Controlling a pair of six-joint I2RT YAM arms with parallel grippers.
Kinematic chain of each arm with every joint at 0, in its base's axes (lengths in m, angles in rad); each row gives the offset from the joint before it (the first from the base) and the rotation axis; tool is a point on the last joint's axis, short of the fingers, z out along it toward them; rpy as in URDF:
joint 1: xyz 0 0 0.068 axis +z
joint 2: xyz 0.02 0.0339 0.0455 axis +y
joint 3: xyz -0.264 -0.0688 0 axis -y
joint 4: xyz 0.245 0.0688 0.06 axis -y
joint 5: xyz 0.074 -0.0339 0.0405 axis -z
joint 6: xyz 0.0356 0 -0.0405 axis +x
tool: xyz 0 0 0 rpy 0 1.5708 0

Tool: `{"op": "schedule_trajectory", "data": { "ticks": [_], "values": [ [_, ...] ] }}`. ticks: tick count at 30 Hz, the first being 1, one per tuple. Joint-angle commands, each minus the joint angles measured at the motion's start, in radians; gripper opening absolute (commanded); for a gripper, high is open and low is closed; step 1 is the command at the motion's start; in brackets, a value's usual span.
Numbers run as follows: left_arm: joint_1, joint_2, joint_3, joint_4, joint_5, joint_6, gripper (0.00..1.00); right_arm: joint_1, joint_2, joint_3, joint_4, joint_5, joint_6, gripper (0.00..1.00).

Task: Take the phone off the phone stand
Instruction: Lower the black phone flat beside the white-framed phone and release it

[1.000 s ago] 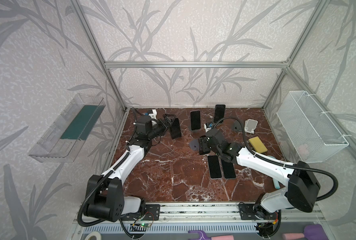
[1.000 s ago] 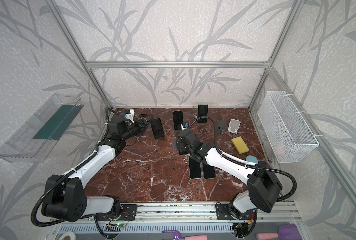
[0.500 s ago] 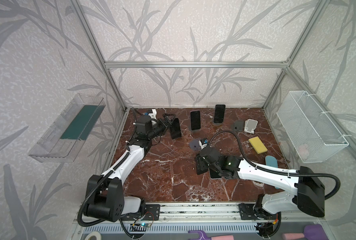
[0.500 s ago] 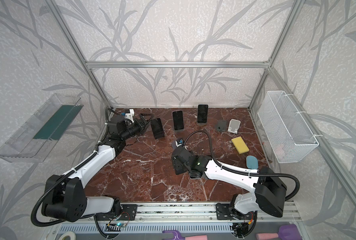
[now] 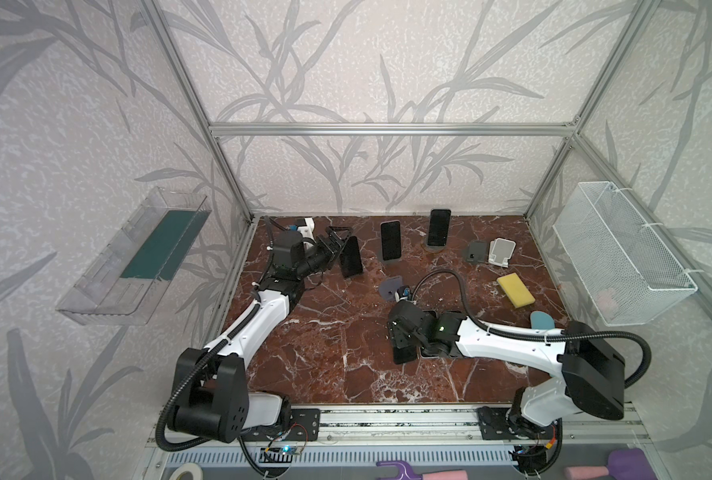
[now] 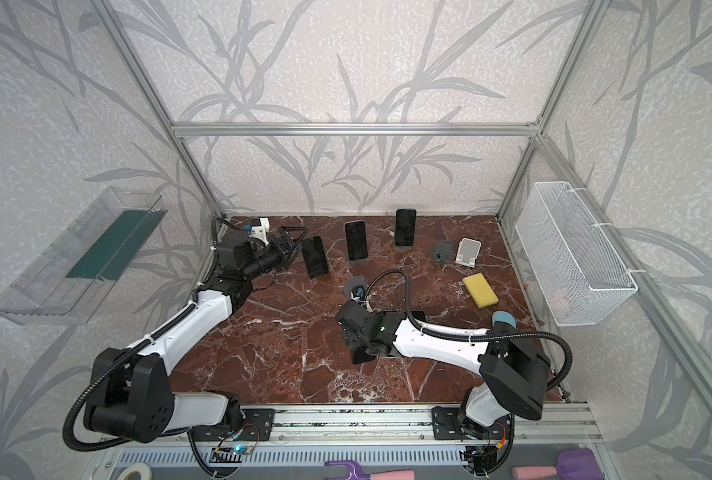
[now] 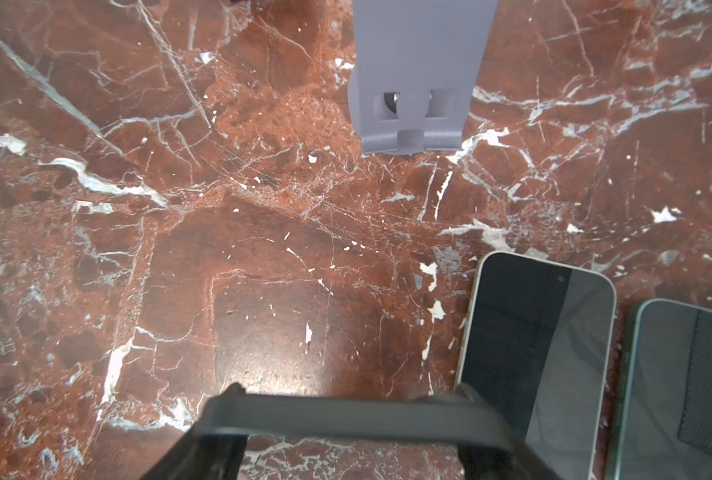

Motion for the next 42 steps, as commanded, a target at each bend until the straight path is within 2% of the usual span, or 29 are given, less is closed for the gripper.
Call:
{"op": "schedule_trajectory", "data": {
  "ticks": [1, 12, 24, 33, 42],
  "values": [
    [-0.006, 0.013, -0.01, 0.034, 0.017, -0.022, 0.93, 0.006, 0.032, 0.026, -0.03, 0.023, 0.072, 0.7],
    [-0.016, 0.021, -0.01, 0.039, 0.023, -0.029, 0.93, 0.013, 0.148, 0.021, 0.05, 0.076, 0.13, 0.7],
    [-0.028, 0.046, -0.015, 0.064, 0.035, -0.052, 0.93, 0.012, 0.298, 0.052, 0.062, 0.177, 0.206, 0.71],
    [-0.031, 0.053, -0.015, 0.074, 0.043, -0.059, 0.93, 0.012, 0.306, 0.005, 0.152, 0.193, 0.195, 0.73],
    [-0.033, 0.058, -0.016, 0.082, 0.045, -0.063, 0.93, 0.011, 0.301, -0.036, 0.273, 0.164, 0.113, 0.76]
  ]
}}
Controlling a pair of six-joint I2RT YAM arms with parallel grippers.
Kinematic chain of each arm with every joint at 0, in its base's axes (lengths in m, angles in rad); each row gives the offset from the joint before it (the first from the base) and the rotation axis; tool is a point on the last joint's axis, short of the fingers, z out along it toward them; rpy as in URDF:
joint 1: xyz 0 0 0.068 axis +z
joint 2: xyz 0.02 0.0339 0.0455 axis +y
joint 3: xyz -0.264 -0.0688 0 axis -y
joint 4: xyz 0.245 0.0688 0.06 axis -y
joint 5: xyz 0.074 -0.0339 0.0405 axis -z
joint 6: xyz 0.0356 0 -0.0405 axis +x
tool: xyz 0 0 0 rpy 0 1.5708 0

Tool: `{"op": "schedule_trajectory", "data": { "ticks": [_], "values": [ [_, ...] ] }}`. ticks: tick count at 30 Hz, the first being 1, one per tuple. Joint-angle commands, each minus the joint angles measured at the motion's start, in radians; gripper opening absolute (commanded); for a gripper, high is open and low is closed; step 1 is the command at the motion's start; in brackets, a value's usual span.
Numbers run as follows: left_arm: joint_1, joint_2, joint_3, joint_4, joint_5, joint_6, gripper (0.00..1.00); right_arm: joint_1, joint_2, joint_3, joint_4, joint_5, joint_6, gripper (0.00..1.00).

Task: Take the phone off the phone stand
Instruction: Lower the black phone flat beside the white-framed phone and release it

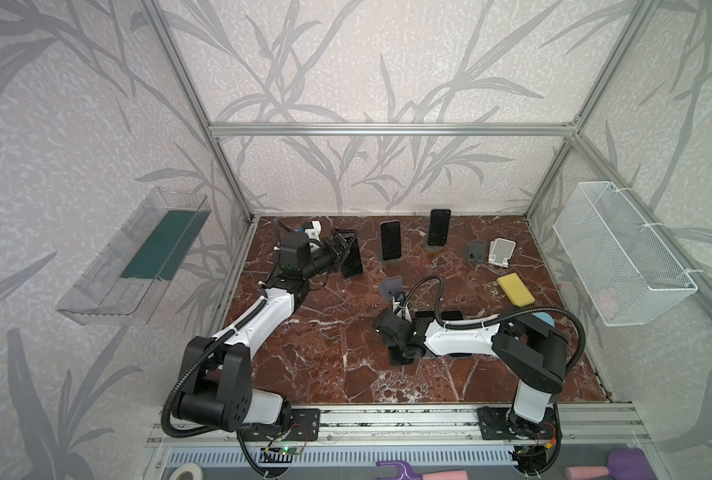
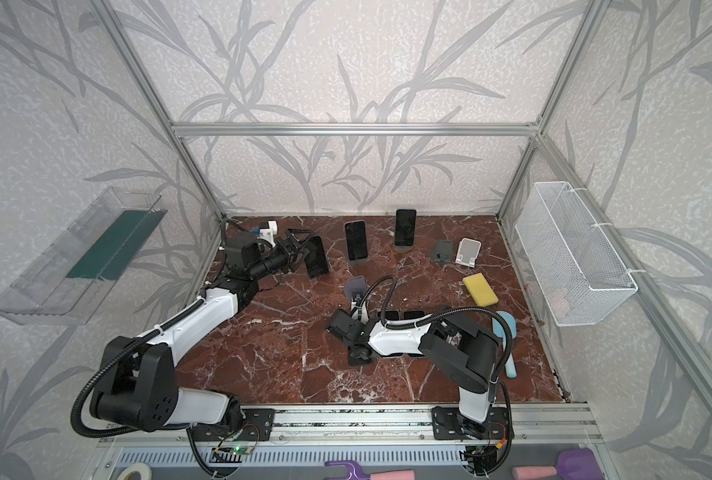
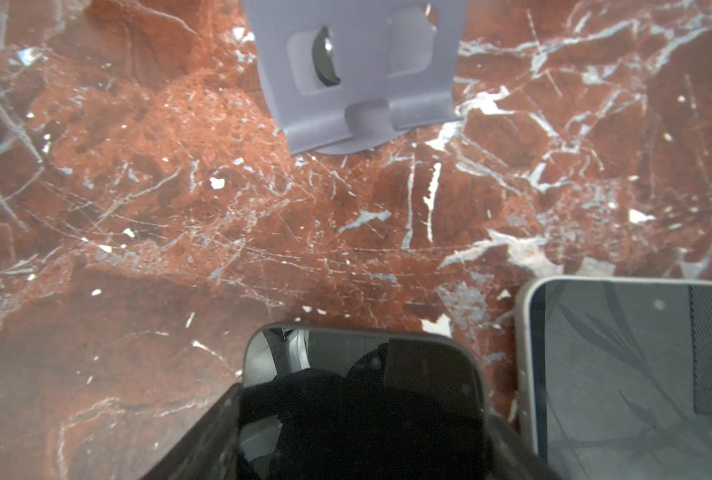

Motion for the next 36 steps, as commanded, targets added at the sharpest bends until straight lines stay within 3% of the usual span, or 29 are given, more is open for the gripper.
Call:
{"op": "schedule_trajectory", "data": {
  "ticks": [1, 23, 36],
  "values": [
    [-0.005, 0.005, -0.011, 0.037, 0.018, -0.017, 0.93, 0.004, 0.007, -0.043, 0.062, -0.016, -0.028, 0.76],
    [-0.016, 0.029, -0.01, 0.045, 0.025, -0.022, 0.93, -0.006, -0.112, -0.2, 0.172, -0.094, 0.029, 0.78],
    [-0.021, 0.033, -0.009, 0.043, 0.027, -0.016, 0.93, -0.005, -0.231, -0.192, 0.142, -0.07, -0.021, 0.81]
  ]
}}
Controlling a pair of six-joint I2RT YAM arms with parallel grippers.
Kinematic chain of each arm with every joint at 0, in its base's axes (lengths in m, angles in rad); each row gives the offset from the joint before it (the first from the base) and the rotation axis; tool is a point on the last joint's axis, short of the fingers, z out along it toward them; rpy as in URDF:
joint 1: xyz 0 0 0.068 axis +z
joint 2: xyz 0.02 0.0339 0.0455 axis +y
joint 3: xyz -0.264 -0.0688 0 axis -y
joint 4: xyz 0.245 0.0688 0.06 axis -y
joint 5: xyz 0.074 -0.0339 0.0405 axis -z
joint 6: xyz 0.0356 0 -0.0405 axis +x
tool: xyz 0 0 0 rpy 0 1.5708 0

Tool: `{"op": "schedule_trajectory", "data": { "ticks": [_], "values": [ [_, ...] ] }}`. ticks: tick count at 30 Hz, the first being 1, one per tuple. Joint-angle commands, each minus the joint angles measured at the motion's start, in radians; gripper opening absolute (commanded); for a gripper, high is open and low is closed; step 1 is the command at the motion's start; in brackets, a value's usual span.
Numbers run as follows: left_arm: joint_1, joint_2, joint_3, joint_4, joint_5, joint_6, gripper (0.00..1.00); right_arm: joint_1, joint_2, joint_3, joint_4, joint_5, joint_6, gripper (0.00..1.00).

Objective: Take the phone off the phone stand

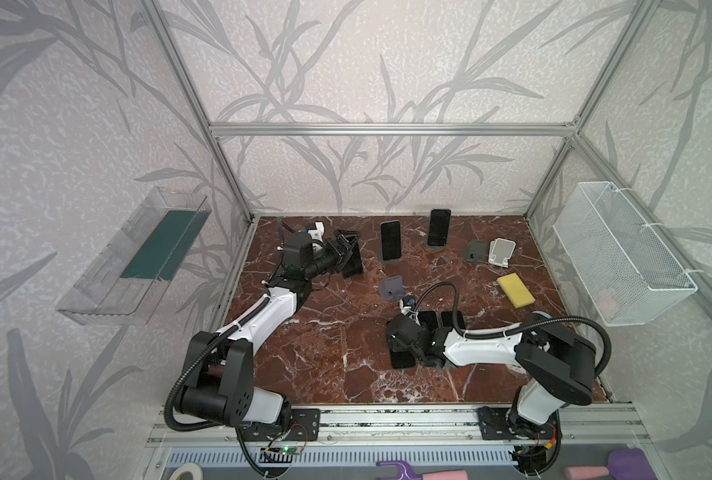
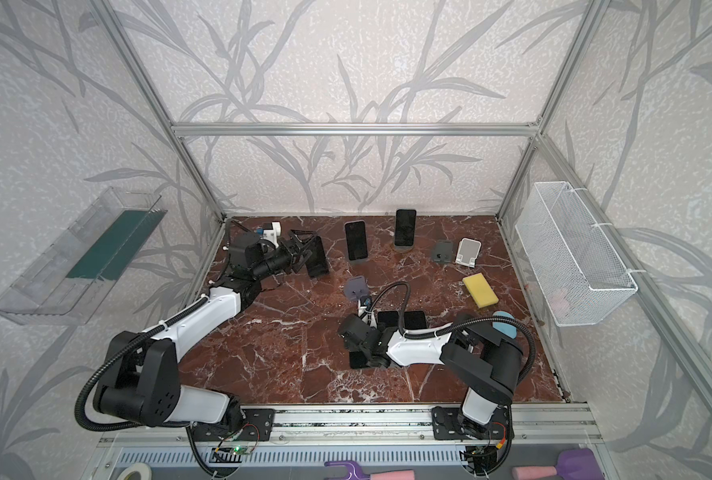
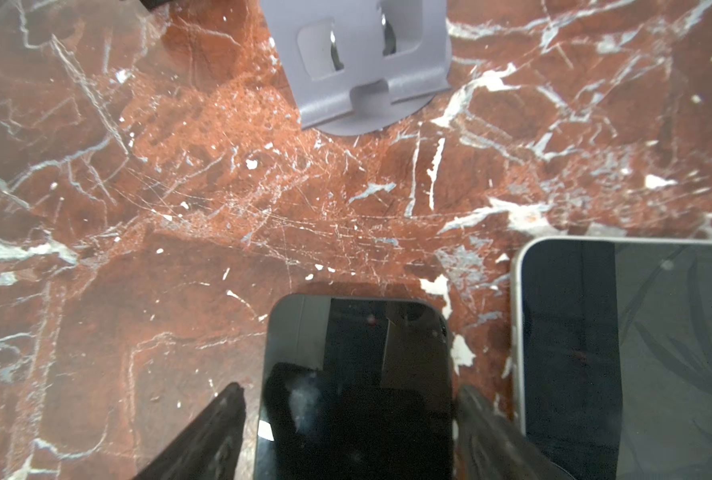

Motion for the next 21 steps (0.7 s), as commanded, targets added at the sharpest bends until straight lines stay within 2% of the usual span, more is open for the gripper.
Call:
{"op": "schedule_trajectory", "data": {
  "ticks": [1, 6, 10, 13, 17, 19, 21],
  "values": [
    [-0.009, 0.007, -0.006, 0.021, 0.019, -0.001, 0.92, -0.001, -0.086, 0.008, -0.049, 0.016, -0.035, 0.81],
    [-0.022, 0.0, 0.011, -0.008, 0.027, 0.041, 0.9, -0.024, -0.223, 0.048, -0.149, 0.008, -0.165, 0.87],
    [-0.055, -0.028, 0.041, -0.127, -0.014, 0.137, 0.89, -0.137, -0.385, 0.054, -0.258, -0.037, -0.307, 0.92],
    [-0.104, -0.075, 0.062, -0.304, -0.159, 0.25, 0.87, -0.29, -0.494, 0.045, -0.282, -0.134, -0.399, 0.95],
    [-0.237, -0.117, 0.122, -0.539, -0.455, 0.471, 0.88, -0.521, -0.542, 0.065, -0.295, -0.273, -0.469, 0.97],
    [-0.297, -0.118, 0.137, -0.592, -0.584, 0.533, 0.9, -0.605, -0.549, 0.051, -0.27, -0.302, -0.46, 0.97],
    [-0.349, -0.113, 0.139, -0.609, -0.68, 0.564, 0.91, -0.641, -0.554, 0.008, -0.206, -0.28, -0.429, 0.97]
  ]
}}
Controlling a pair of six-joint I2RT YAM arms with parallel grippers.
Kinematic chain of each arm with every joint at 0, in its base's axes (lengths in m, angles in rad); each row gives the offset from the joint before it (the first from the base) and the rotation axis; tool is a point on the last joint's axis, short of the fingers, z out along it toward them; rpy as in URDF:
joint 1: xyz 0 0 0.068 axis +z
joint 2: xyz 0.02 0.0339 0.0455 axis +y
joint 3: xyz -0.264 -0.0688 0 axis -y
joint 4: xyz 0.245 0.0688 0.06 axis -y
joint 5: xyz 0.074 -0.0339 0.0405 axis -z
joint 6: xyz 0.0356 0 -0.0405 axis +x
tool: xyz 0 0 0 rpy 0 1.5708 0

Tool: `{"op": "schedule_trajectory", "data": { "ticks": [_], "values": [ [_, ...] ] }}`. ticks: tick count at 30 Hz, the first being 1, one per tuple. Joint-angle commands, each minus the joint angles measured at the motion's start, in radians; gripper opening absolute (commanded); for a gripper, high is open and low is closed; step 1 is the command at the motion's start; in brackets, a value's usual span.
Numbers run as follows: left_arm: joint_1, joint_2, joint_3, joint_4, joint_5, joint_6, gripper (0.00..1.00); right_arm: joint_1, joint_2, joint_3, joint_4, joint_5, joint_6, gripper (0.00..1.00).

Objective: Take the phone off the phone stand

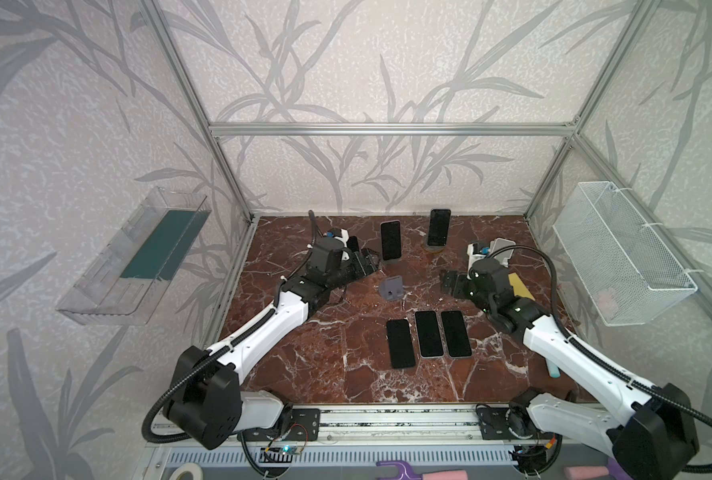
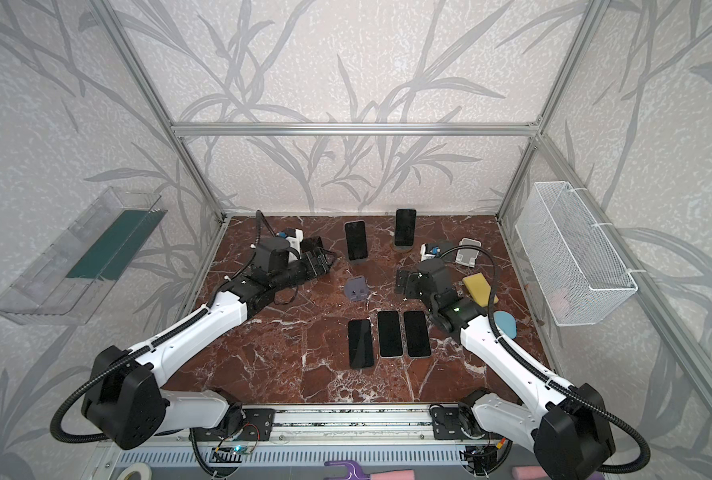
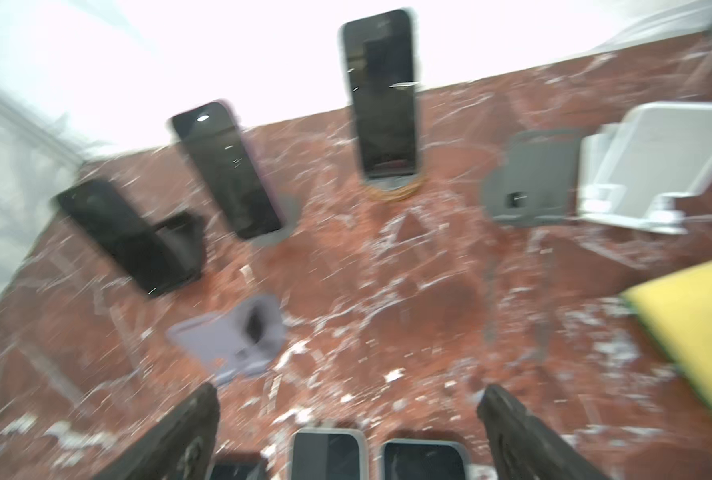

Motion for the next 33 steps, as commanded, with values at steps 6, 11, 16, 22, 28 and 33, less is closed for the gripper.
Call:
{"op": "schedule_trajectory", "data": {
  "ticks": [6, 11, 16, 22, 28, 33],
  "values": [
    [-0.259, 0.089, 0.1, -0.228, -0.642, 0.147, 0.98, -0.028, -0.05, -0.191, 0.216, 0.039, 0.006, 0.97],
    [-0.351, 0.219, 0.174, -0.234, -0.728, 0.01, 0.99, -0.028, -0.128, -0.282, 0.267, 0.063, 0.019, 0.98],
    [-0.396, 0.382, 0.309, -0.362, -0.769, -0.101, 0.99, -0.028, -0.209, -0.351, 0.272, 0.117, 0.066, 0.98],
    [-0.411, 0.542, 0.481, -0.532, -0.837, -0.171, 0.99, -0.028, -0.247, -0.384, 0.28, 0.153, 0.091, 0.98],
    [-0.408, 0.616, 0.54, -0.574, -0.864, -0.186, 0.99, -0.027, -0.212, -0.382, 0.286, 0.135, 0.119, 1.0],
    [-0.393, 0.647, 0.524, -0.527, -0.832, -0.174, 0.99, -0.029, -0.198, -0.396, 0.313, 0.126, 0.134, 1.0]
  ]
}}
